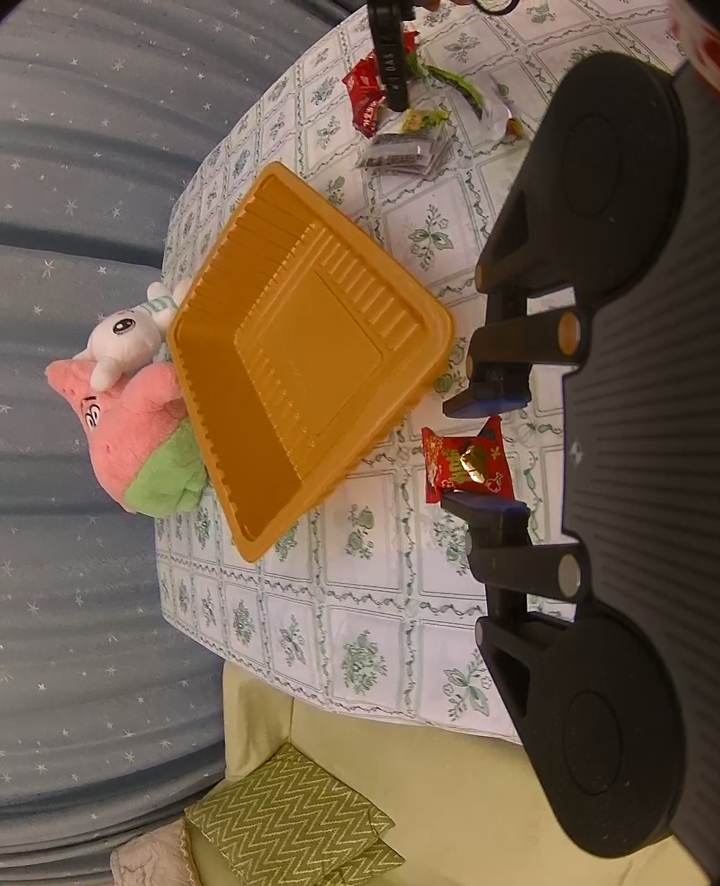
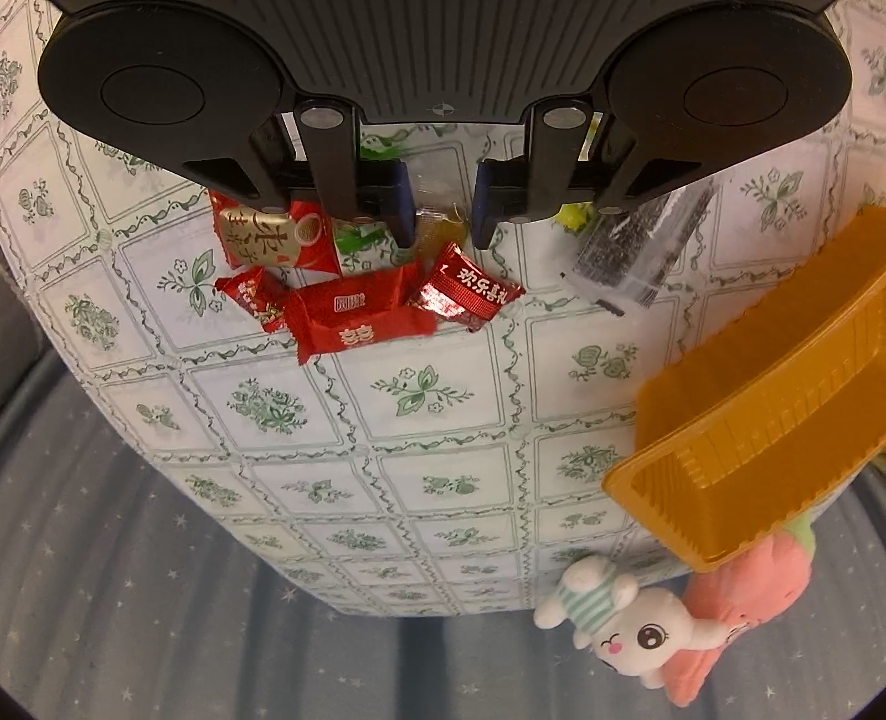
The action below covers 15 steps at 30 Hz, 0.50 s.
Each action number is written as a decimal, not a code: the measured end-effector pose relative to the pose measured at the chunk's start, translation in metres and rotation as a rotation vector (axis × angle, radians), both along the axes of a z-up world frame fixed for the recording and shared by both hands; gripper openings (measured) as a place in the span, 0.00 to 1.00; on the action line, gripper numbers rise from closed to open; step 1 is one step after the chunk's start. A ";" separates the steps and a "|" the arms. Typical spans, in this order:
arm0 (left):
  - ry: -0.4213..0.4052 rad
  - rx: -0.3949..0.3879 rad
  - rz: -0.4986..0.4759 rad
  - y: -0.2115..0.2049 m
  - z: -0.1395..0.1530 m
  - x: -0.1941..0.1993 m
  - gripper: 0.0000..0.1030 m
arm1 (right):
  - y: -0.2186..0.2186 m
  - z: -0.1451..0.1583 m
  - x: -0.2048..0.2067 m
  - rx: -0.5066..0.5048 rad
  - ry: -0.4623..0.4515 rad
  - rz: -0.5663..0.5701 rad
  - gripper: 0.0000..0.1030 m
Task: Organize snacks
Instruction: 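Lower both held snacks into the orange tray and open both tools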
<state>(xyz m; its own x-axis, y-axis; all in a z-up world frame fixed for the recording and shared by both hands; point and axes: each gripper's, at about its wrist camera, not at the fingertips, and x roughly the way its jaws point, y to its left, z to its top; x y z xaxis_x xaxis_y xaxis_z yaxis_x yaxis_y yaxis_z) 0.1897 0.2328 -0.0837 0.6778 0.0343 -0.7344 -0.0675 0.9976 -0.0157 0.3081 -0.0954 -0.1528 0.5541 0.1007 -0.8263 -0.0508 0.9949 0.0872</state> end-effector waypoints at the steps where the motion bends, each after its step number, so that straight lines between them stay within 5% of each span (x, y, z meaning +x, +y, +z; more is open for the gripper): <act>1: -0.005 -0.002 -0.004 0.000 0.003 0.001 0.25 | -0.002 0.001 -0.002 0.025 0.016 0.002 0.21; 15: -0.050 -0.012 -0.051 -0.011 0.029 0.031 0.25 | 0.014 0.068 -0.028 0.302 -0.012 0.137 0.21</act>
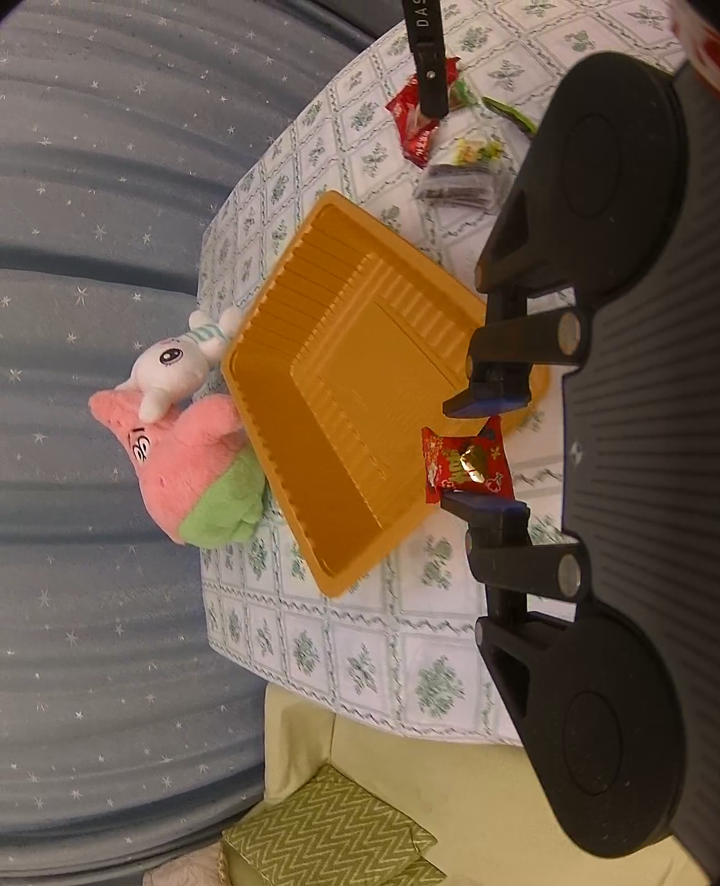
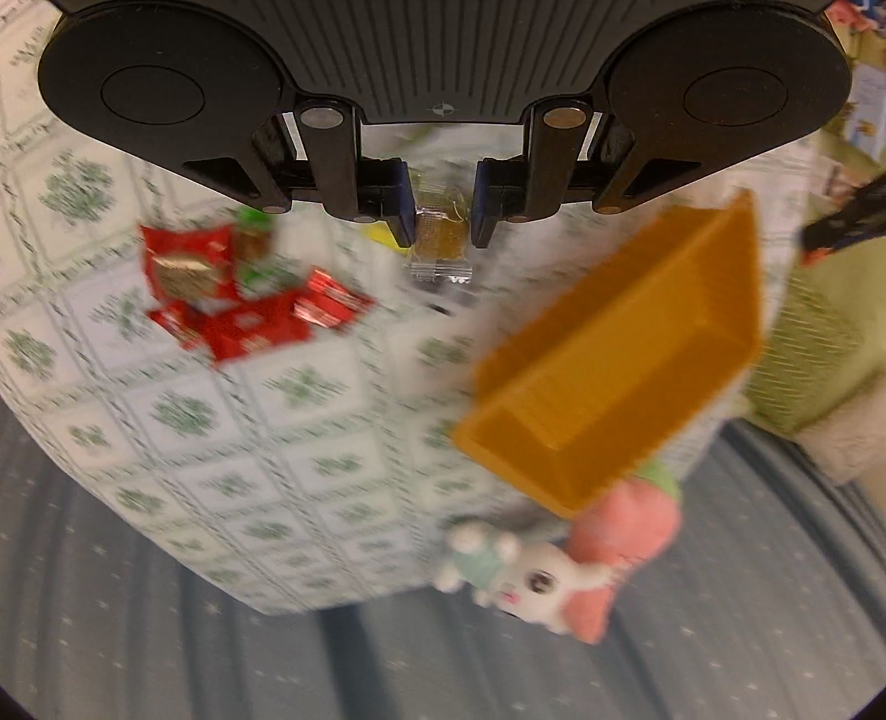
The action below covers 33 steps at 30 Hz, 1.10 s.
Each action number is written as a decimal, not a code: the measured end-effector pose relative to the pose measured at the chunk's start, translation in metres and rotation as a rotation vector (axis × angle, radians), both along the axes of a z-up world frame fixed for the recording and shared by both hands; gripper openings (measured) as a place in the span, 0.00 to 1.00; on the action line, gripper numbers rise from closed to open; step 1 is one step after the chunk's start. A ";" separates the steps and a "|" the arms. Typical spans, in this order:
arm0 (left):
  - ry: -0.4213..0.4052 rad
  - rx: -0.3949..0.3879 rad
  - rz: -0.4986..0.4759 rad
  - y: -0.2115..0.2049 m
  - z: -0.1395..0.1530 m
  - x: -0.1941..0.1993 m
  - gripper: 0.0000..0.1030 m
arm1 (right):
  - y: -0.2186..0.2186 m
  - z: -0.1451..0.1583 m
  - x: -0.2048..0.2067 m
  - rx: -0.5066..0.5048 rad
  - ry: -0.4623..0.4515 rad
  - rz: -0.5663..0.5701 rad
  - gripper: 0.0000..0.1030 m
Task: Organize snacks
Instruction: 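Lower both held snacks into the orange tray and open both tools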
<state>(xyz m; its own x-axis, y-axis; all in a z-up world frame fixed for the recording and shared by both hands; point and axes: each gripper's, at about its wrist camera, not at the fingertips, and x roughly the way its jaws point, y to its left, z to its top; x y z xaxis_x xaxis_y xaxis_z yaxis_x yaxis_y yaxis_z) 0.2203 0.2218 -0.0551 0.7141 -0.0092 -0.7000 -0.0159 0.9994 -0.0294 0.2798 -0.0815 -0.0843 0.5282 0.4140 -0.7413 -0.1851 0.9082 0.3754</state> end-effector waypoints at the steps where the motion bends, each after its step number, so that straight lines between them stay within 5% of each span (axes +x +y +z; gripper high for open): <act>1: -0.001 0.002 -0.004 -0.002 0.001 0.004 0.25 | 0.006 0.004 0.003 0.008 -0.010 0.018 0.21; 15: 0.029 -0.030 -0.019 -0.019 -0.007 0.072 0.25 | 0.097 0.015 0.064 0.037 -0.118 0.231 0.21; 33: 0.115 -0.053 -0.009 -0.014 -0.043 0.117 0.25 | 0.124 -0.033 0.110 -0.038 -0.042 0.210 0.21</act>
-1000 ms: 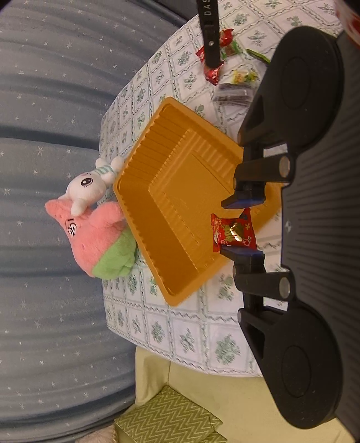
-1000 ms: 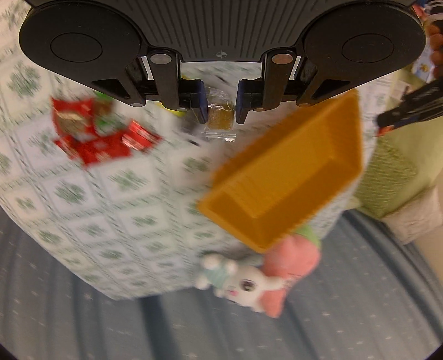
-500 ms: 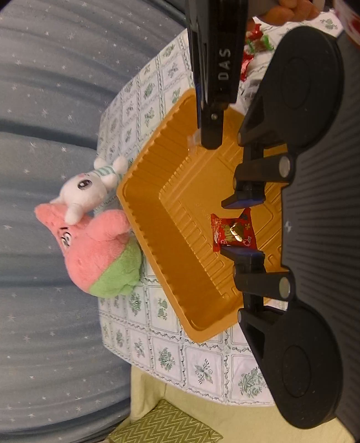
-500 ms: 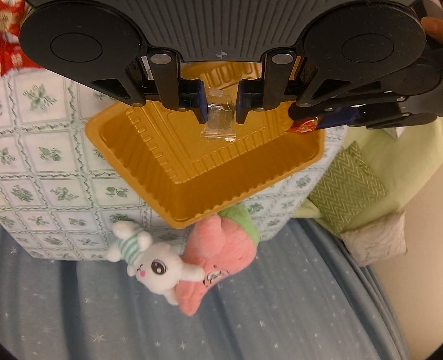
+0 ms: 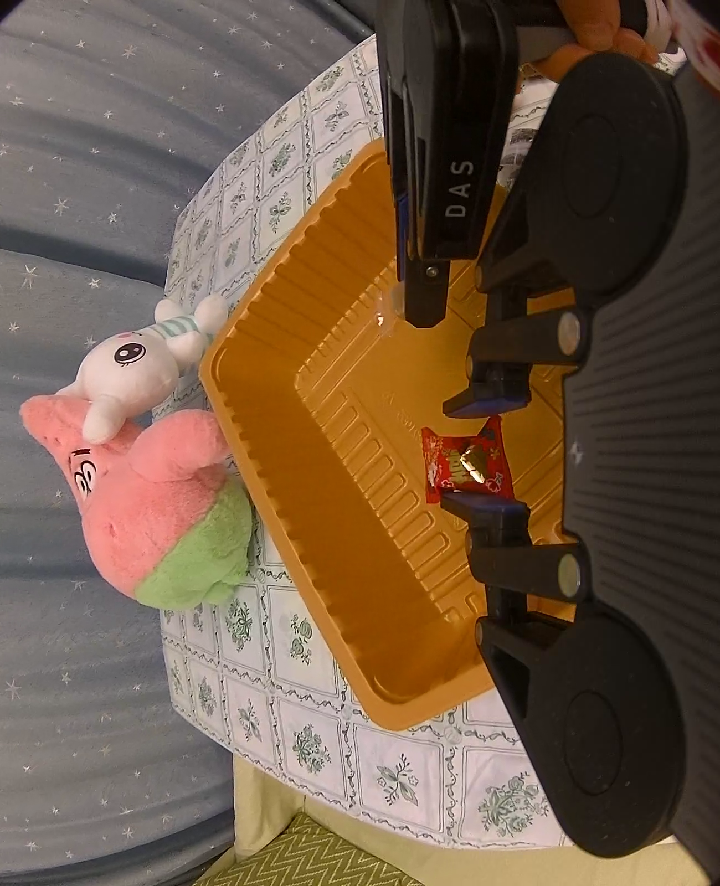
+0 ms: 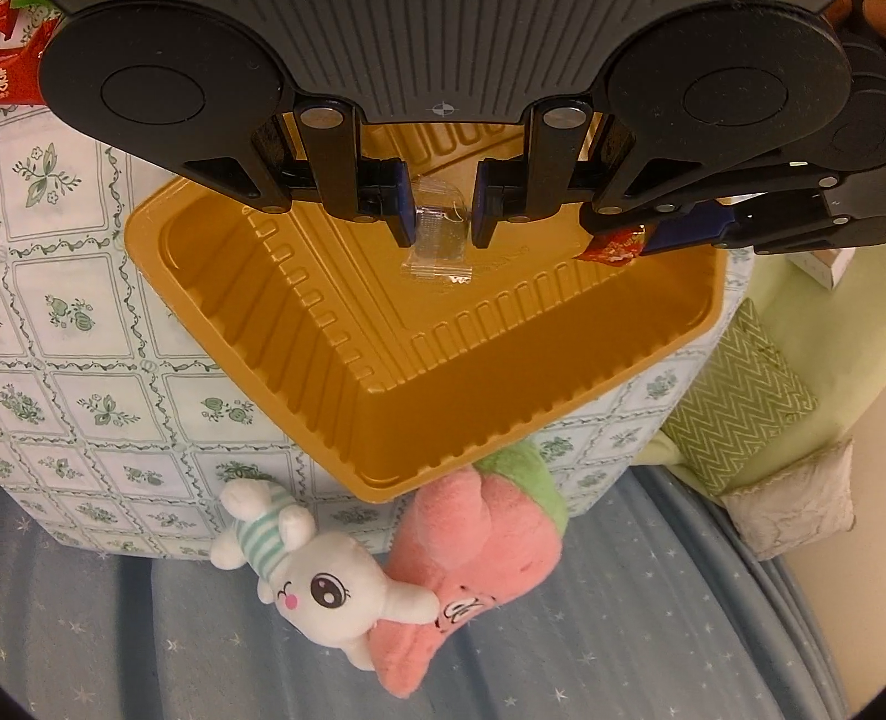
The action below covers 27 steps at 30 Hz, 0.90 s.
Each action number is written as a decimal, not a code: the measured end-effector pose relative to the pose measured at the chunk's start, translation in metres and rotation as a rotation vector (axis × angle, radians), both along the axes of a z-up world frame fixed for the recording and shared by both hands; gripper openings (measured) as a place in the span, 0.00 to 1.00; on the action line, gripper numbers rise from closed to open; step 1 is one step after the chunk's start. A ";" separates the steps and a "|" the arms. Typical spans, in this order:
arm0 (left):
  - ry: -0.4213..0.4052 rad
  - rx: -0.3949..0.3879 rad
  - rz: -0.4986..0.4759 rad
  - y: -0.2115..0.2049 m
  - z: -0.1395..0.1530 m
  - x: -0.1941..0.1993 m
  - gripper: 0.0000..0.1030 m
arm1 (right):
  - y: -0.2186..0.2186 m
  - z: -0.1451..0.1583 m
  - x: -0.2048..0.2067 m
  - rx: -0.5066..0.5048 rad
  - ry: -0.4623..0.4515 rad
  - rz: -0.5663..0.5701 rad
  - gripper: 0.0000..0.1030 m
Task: Organize snacks
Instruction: 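Lower both held snacks into the orange tray and open both tools, then move the left tool back to the snack pile and grasp the white-and-green bag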
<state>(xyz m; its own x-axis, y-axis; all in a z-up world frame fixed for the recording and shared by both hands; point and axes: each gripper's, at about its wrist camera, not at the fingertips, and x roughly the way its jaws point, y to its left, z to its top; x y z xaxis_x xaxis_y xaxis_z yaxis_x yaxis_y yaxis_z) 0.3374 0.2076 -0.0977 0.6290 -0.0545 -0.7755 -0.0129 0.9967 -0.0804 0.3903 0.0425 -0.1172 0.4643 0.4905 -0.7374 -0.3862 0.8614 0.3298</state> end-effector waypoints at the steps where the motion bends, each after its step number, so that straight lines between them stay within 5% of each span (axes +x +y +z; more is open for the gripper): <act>1: 0.001 -0.001 -0.001 0.000 -0.001 0.001 0.25 | 0.000 -0.001 0.000 0.000 0.000 -0.005 0.21; 7: -0.003 -0.029 0.003 0.003 -0.002 0.000 0.32 | -0.001 -0.002 0.002 -0.002 0.001 -0.029 0.27; 9: -0.008 -0.026 0.005 0.003 -0.001 -0.003 0.36 | -0.004 0.000 -0.001 0.003 -0.009 -0.050 0.51; 27: -0.069 -0.009 0.023 -0.011 0.036 -0.082 0.45 | -0.063 0.040 -0.058 0.128 -0.077 -0.060 0.62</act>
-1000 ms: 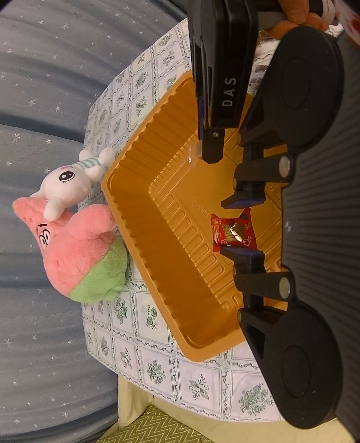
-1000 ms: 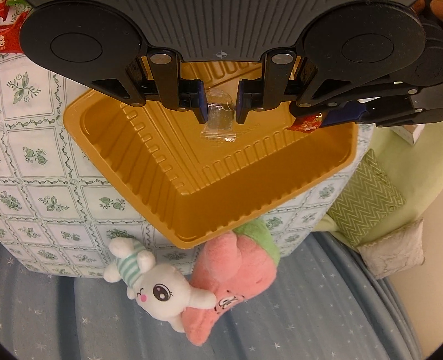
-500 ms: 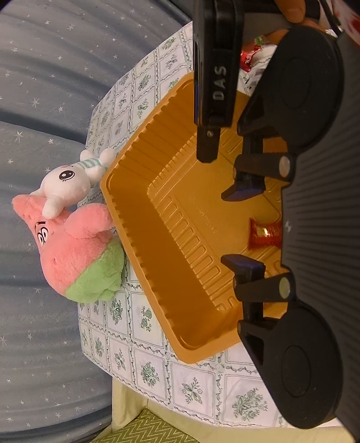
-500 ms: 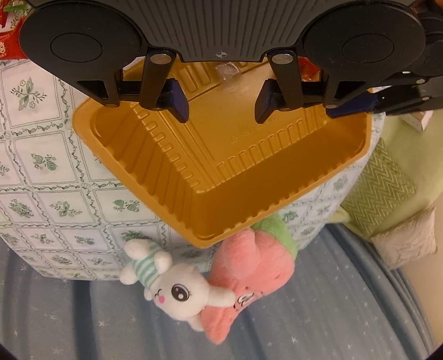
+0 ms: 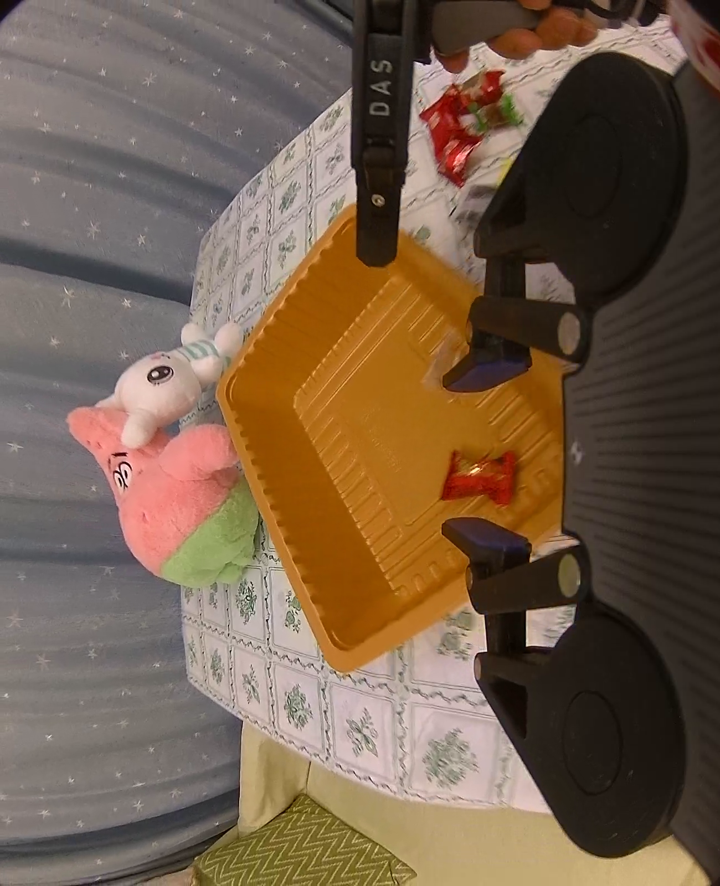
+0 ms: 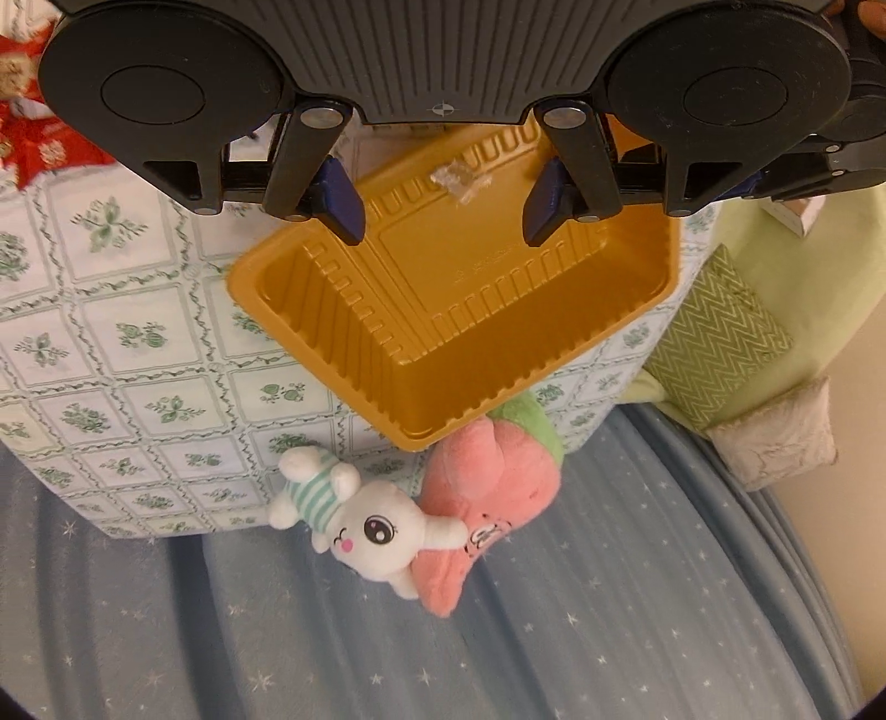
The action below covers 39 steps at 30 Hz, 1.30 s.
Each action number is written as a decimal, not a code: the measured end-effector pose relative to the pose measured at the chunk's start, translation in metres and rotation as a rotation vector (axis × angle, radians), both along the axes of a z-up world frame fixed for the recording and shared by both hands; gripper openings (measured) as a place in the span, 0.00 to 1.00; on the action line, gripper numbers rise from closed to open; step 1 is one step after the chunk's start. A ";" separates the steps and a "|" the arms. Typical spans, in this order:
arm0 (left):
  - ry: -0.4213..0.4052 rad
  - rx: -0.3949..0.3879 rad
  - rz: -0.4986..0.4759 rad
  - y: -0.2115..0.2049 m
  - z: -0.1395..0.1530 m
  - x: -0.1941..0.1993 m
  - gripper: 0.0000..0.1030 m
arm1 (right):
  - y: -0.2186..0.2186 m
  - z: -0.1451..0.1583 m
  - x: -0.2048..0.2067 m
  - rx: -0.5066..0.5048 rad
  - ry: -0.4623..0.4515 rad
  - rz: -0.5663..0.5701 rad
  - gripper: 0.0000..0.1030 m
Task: Organize snacks
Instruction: 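Move the left tool back to the snack pile and grasp the white-and-green bag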
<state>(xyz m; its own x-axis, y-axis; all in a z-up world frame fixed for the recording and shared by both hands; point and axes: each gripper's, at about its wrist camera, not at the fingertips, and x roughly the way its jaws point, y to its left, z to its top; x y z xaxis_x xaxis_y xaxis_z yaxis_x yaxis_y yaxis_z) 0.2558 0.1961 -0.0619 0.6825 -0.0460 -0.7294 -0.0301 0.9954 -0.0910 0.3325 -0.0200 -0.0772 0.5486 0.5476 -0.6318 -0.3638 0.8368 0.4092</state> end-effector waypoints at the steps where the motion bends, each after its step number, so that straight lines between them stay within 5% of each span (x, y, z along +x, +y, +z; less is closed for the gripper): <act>1: -0.003 0.001 0.002 -0.004 0.003 -0.007 0.45 | -0.005 0.002 -0.005 0.004 -0.006 0.005 0.63; 15: -0.045 0.020 0.015 -0.079 0.023 -0.092 0.46 | -0.083 0.024 -0.078 -0.008 -0.071 0.088 0.66; 29: -0.023 0.027 -0.033 -0.145 0.001 -0.136 0.46 | -0.156 0.007 -0.129 -0.064 -0.048 0.111 0.68; 39: -0.023 0.140 -0.151 -0.185 -0.023 -0.137 0.46 | -0.186 -0.014 -0.140 -0.106 -0.004 0.069 0.68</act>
